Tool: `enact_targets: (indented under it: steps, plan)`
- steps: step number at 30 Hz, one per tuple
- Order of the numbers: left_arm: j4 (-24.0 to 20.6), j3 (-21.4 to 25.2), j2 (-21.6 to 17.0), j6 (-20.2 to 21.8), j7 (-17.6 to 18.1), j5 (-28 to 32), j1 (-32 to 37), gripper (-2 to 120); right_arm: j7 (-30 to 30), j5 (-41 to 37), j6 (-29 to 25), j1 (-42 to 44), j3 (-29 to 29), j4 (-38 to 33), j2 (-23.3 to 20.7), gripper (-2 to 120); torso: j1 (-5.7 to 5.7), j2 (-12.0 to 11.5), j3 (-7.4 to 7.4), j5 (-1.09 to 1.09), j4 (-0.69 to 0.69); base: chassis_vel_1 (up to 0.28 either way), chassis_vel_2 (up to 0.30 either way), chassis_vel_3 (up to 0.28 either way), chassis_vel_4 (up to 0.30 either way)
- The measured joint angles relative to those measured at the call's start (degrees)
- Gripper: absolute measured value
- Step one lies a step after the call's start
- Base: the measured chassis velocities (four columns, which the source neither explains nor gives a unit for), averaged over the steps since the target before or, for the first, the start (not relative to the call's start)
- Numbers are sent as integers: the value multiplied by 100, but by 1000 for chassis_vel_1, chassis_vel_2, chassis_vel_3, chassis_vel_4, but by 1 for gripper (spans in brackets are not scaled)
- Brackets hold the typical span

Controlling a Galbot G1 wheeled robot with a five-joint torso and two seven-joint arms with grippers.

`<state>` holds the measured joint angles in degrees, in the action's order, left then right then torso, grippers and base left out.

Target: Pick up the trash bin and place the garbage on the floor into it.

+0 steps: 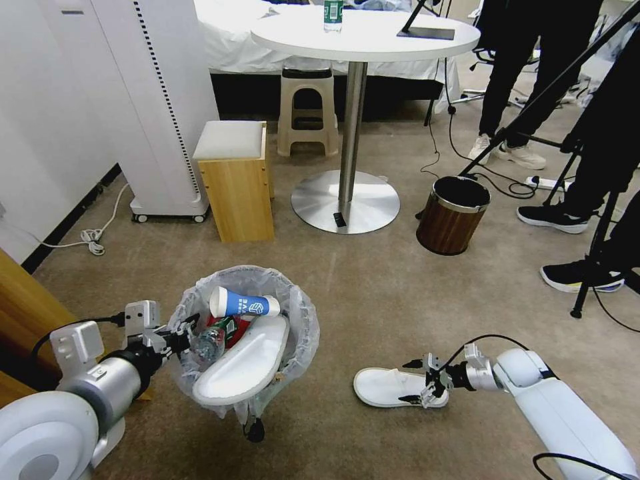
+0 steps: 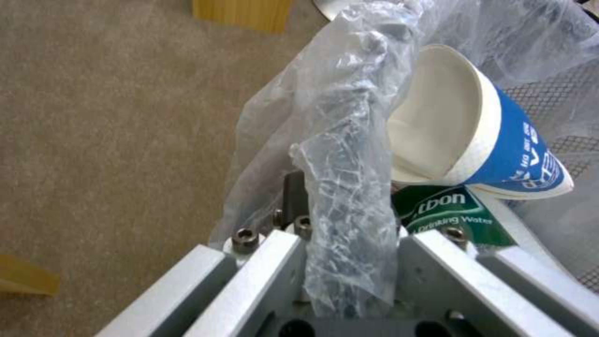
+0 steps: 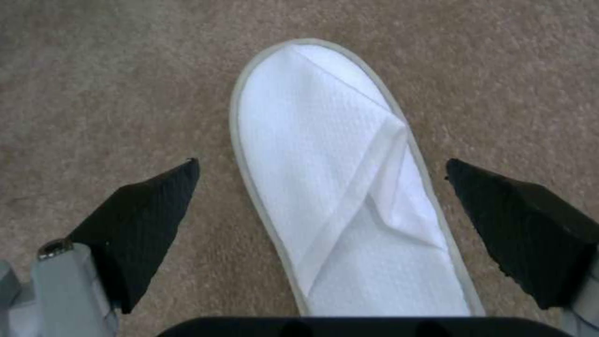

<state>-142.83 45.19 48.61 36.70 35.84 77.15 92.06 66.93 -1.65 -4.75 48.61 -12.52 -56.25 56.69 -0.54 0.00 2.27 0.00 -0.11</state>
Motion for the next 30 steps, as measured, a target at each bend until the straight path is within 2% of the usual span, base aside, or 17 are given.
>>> enact_targets:
  steps: [14,15,17,20,21,23,25,27,29,30]
  plan:
    - [16,9,-5,-4,-20,-33,16,0,-216,-139,-133,-73,47,106,105,99,0,0,0,0,0,0,0,0,0]
    - [16,12,-5,-4,-25,-37,21,0,-231,-171,-151,-76,53,111,110,93,0,0,0,0,0,0,0,0,0]
    - [16,13,-5,-4,-29,-41,23,0,-238,-193,-162,-76,57,111,111,92,0,0,0,0,0,0,0,0,0]
    - [15,14,-6,-7,-41,-46,17,0,-247,-267,-194,-66,75,79,110,77,0,0,0,0,0,0,0,0,0]
    - [15,14,-6,-7,-41,-46,17,0,-247,-267,-194,-66,75,79,110,77,0,0,0,0,0,0,0,0,0]
    - [16,11,-4,-8,-42,-48,13,0,-234,-257,-199,-56,80,80,112,65,0,0,0,0,0,0,0,0,0]
    - [16,10,-4,-8,-43,-48,15,0,-219,-237,-211,-53,80,93,119,62,0,0,0,-1,0,0,0,0,0]
    - [21,17,-5,-9,-52,-50,26,0,-186,-204,-248,-38,80,117,131,50,0,0,0,0,0,0,0,0,0]
    - [24,21,-7,-9,-54,-51,29,0,-183,-203,-257,-35,80,118,134,48,0,0,0,0,0,0,0,0,0]
    - [25,23,-8,-9,-55,-52,29,0,-180,-202,-267,-30,80,118,136,43,0,0,0,-1,0,0,0,0,0]
